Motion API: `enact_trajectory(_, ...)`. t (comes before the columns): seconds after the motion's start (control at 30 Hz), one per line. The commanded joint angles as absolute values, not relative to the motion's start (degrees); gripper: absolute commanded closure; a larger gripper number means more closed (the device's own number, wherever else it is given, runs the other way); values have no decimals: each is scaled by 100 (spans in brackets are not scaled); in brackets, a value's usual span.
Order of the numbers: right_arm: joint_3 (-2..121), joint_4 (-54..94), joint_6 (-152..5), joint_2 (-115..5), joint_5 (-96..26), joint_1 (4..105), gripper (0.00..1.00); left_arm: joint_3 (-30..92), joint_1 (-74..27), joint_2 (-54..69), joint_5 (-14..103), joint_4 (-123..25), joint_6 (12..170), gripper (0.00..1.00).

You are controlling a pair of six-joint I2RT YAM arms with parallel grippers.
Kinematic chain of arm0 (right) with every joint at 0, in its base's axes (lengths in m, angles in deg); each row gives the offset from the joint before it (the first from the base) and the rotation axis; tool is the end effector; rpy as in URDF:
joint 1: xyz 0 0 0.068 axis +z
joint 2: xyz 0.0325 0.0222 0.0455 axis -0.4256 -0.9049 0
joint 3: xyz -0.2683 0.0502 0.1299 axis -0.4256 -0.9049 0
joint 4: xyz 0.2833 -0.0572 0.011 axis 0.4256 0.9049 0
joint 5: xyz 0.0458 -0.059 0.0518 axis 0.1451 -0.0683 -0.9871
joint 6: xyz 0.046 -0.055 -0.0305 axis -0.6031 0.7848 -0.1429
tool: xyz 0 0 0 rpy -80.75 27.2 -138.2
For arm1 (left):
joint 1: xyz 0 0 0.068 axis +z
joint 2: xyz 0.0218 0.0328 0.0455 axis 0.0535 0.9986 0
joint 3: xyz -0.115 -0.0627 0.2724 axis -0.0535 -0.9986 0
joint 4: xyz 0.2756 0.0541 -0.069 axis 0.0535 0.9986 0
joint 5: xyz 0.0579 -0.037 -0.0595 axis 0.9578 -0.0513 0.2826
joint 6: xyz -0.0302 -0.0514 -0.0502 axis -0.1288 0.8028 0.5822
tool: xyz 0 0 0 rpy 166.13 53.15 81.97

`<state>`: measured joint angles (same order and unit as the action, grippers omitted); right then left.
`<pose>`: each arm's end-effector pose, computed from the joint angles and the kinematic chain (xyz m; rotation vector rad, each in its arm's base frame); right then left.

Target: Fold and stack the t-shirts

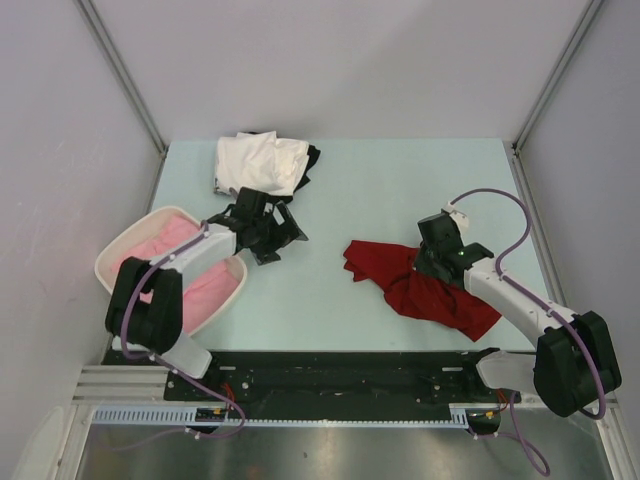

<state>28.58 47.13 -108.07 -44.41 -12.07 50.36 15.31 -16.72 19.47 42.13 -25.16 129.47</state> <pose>0.2579 0.1024 0.2136 0.4526 2.4304 0.1736 0.3319 -0.1322 0.2082 -0.5954 2.5508 -0.7026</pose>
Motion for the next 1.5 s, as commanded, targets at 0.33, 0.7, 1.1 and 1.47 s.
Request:
enact_trajectory(0.33, 2924, 4735, -10661, -4359, -1035, 5200, 100, 575, -1012, 1620, 5193, -1962, 13802, 0)
enact_trajectory(0.7, 2915, 4700, -10670, -4245, -1229, 5287, 100, -298, -713, -1657, 5676, -583, 14242, 0)
enact_trajectory(1.1, 2924, 4647, -10661, -3990, -1317, 5296, 100, -341, -660, -3273, 6053, 377, 14513, 0)
enact_trajectory(1.47, 2924, 4577, -10573, -4227, -1361, 5296, 100, 285, -292, -2496, 7372, 0, 15067, 0)
